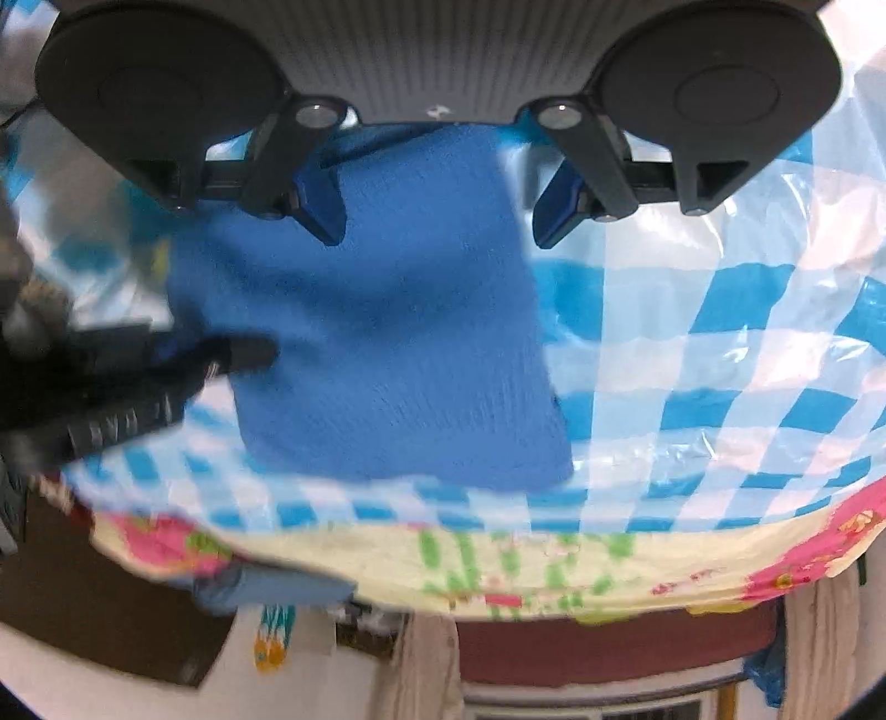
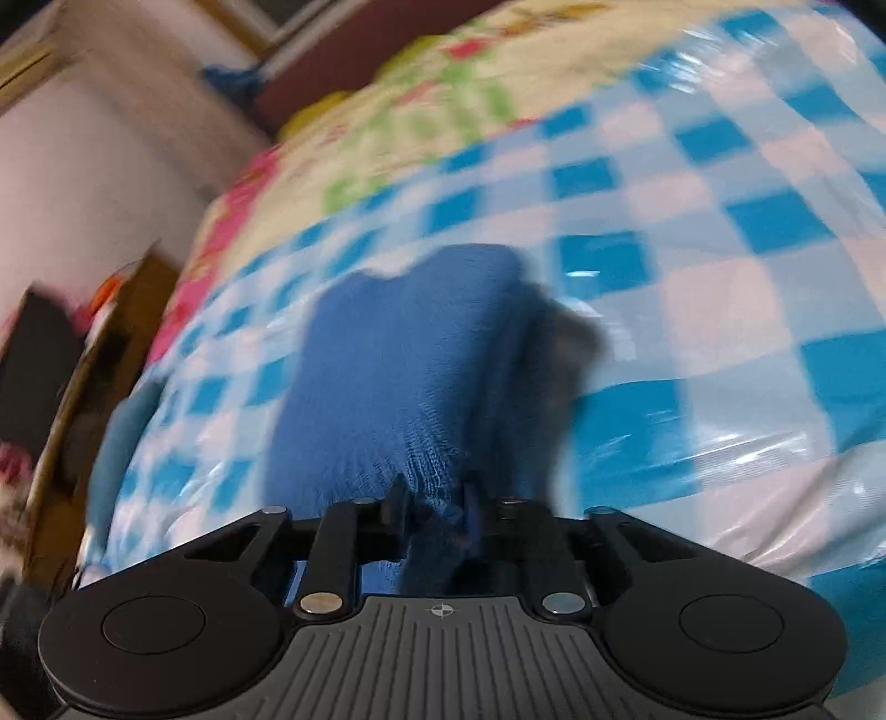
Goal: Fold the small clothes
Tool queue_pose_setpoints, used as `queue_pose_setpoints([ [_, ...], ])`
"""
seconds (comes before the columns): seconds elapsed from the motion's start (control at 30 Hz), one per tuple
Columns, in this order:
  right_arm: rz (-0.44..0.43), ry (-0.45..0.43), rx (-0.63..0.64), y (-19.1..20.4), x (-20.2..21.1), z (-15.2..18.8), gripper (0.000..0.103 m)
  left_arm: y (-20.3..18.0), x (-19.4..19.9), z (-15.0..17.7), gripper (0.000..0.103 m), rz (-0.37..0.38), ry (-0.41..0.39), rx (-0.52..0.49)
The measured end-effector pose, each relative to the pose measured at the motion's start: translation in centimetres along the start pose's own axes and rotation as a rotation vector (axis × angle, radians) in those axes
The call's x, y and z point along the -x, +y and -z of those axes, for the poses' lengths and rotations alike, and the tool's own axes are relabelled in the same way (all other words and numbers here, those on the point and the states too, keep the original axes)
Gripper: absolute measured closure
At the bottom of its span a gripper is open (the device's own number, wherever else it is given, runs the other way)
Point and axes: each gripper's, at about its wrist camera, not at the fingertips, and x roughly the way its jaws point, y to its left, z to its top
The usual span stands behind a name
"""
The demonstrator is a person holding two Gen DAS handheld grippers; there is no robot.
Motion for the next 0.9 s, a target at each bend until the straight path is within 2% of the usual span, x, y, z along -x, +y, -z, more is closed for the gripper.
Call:
queue_pose_setpoints([
  [0.07,0.058,0.002,-0.016,-0.8,0.0,-0.1,0.076,0.4,-0.4,0.3,0.023,-0.001,0.033,0.005],
  [0.17,0.081,0.014,0.066,0.4,1.3,1.0,0.076,0.6,0.5,0.5,0.023,-0.013,0.019,-0.01],
  [0.23,0.095,-0.012,0.1,1.2,2.6,1.4,0.076,0.7,1.2,0.6,0.023,-0.024,0.001,-0.03],
  [0.3,0.068,-0.044,0.114,1.8,3.9,1.6,0.076,1.0,1.9,0.2,0.023,-0.05,-0.014,-0.038],
  [0.4,0.08,-0.109,0.211,4.0,5.0,1.2,0.073,1.8,2.7,-1.0,0.023,-0.067,-0.058,0.001],
  [0.47,0.061,-0.124,0.245,5.0,4.1,0.1,0.072,1.7,2.7,-2.2,0.023,-0.052,-0.091,0.033],
  [0.57,0.035,-0.153,0.244,5.5,1.3,-2.2,0.072,0.3,1.7,-3.5,0.023,-0.045,-0.122,0.016],
  [0.63,0.039,-0.157,0.255,5.5,-0.9,-3.4,0.072,-0.4,0.0,-3.9,0.023,-0.037,-0.087,-0.006],
  [0.7,0.098,-0.1,0.204,4.4,-3.5,-4.0,0.072,-0.6,-1.7,-3.5,0.022,-0.072,-0.029,-0.033],
  [0.77,0.135,-0.079,0.228,3.4,-5.2,-3.7,0.072,-0.4,-2.8,-2.7,0.02,-0.076,0.022,-0.041],
  [0.83,0.132,-0.076,0.236,3.7,-4.6,-3.9,0.072,-0.1,-2.4,-2.2,0.02,-0.074,0.019,-0.03],
  [0.9,0.117,-0.11,0.23,4.3,-2.6,-3.6,0.069,0.0,-1.6,-2.3,0.02,-0.074,0.003,-0.011],
])
